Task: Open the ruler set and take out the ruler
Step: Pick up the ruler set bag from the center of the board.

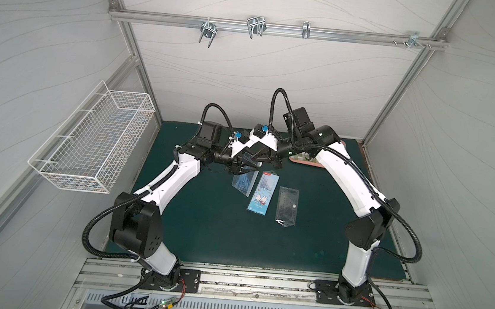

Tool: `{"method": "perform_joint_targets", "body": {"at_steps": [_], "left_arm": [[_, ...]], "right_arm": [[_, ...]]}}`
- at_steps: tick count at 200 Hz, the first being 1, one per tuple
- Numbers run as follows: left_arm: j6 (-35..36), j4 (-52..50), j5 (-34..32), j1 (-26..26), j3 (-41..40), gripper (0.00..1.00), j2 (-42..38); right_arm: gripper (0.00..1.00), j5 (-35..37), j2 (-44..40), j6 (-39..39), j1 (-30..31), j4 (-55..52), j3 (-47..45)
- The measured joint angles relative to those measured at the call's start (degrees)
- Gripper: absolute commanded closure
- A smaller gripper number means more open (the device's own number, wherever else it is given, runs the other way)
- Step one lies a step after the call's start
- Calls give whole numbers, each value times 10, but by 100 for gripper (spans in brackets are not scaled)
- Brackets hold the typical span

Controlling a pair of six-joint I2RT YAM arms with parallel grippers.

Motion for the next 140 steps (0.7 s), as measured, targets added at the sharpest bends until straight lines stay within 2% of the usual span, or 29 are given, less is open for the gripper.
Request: {"method": "perform_joint_targets", "body": {"at_steps": [13,36,69,128,140], "left_arm": [[0,0,-4,0,0,53,-1],[-2,2,-10,0,0,68,-1],[-5,4,-14,0,-3,76,-1],[-1,7,-18,-1,-6,99,-2],[-2,6,-19,-1,-7,100,-3]], "right_arm": [[100,2,-2,0,0,0,-3],[100,6,-4,0,0,0,-8],[100,15,-8,0,-1,9,-15],[100,27,-16,0,-2,16,-22],[100,27,-17,1,-2,19,-22]]}}
